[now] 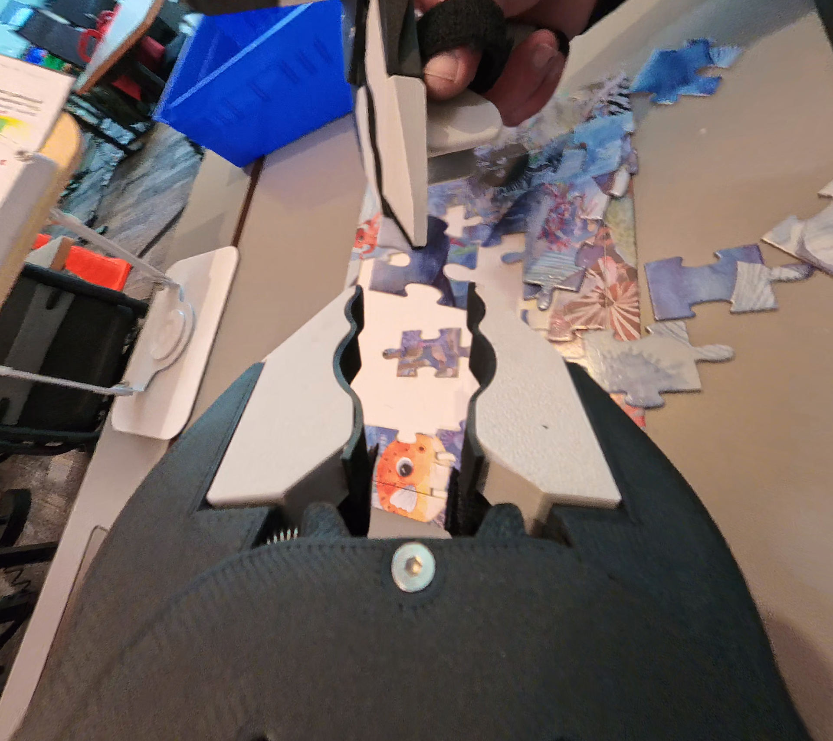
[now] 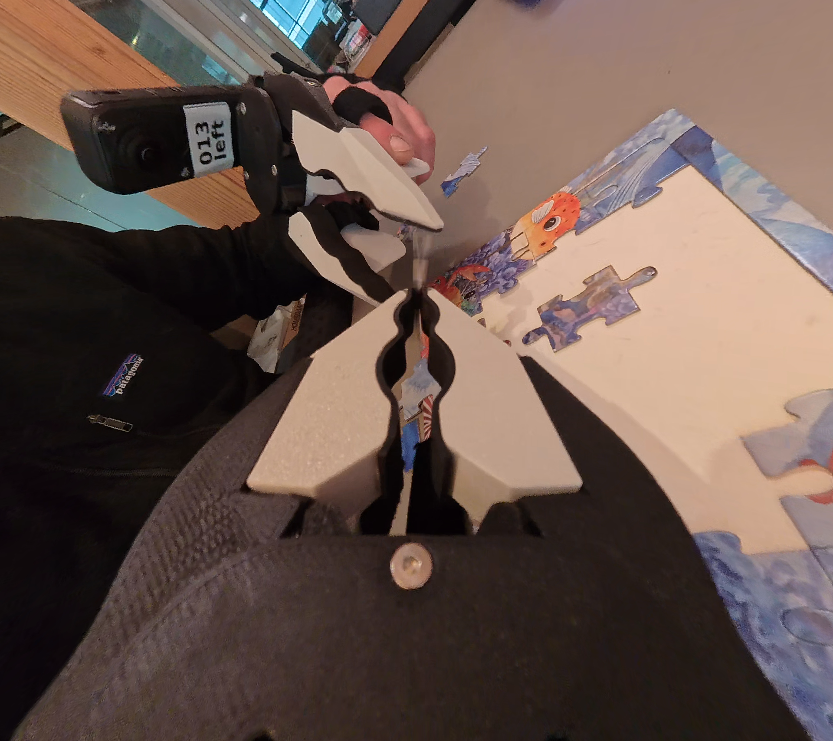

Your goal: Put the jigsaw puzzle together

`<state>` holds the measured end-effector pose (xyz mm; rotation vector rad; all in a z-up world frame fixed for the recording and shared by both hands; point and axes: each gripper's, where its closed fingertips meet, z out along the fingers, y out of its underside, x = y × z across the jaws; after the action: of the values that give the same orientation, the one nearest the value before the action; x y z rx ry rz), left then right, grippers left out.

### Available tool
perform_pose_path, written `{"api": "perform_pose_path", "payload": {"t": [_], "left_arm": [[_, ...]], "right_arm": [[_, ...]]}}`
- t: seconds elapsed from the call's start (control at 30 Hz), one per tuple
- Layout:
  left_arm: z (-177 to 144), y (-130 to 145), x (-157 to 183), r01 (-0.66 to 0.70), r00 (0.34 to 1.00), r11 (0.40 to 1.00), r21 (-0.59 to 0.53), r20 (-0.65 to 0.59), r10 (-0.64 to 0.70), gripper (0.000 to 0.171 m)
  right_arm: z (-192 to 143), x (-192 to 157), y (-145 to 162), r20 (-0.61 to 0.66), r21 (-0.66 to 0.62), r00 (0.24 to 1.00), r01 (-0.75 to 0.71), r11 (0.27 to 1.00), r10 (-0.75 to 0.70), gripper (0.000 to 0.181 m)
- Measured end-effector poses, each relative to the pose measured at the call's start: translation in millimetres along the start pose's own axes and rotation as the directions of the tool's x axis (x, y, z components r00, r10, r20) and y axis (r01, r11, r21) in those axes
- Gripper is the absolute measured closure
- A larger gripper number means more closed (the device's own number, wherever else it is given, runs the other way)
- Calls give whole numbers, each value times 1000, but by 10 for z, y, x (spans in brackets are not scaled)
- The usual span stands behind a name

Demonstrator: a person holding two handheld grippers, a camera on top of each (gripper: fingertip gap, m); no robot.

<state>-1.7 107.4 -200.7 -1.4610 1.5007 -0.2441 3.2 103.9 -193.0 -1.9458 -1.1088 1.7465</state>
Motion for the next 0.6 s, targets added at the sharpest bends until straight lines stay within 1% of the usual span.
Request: {"api": "perform_pose_path", "payload": {"t": [0.07, 0.1, 0.17, 0.3, 0.33, 0.4, 0.47, 0.5, 0.57, 0.6], "left_arm": [[25, -20, -75, 7, 999, 1000, -2, 46, -7, 115], [38, -11, -83, 13, 999, 1000, -9, 50, -13, 113], [69, 28, -107, 25, 997, 999, -23, 69, -23, 115], [125, 87, -111, 59, 996, 998, -34, 71, -56, 120], [136, 74, -120, 77, 995, 997, -28, 67, -75, 123], [160, 8, -155, 116, 992, 993, -5, 53, -116, 124], [195, -111, -159, 143, 990, 989, 30, 12, -144, 126], [220, -171, -133, 162, 987, 986, 40, -30, -161, 126], [274, -288, -92, 202, 974, 978, 55, -111, -195, 129], [300, -345, -103, 208, 972, 975, 72, -123, -198, 131]], "right_arm": [[-123, 21, -46, -41, -3, 999, 21, 1000, -21, 181], [-203, 67, -60, -83, -14, 996, 35, 999, -36, 181], [-377, 141, -101, -126, -18, 991, 29, 999, -31, 181], [-633, 189, -128, -150, -49, 988, 23, 999, -30, 181], [-659, 159, -117, -144, -78, 989, 33, 996, -44, 181], [-679, 147, -69, -177, -171, 979, 66, 983, -97, 181], [-656, 137, -7, -218, -301, 956, 128, 945, -199, 181], [-634, 125, 34, -229, -381, 936, 168, 909, -269, 181], [-567, 44, 87, -206, -512, 891, 254, 820, -405, 181], [-528, -11, 112, -179, -567, 866, 297, 768, -467, 181]]}}
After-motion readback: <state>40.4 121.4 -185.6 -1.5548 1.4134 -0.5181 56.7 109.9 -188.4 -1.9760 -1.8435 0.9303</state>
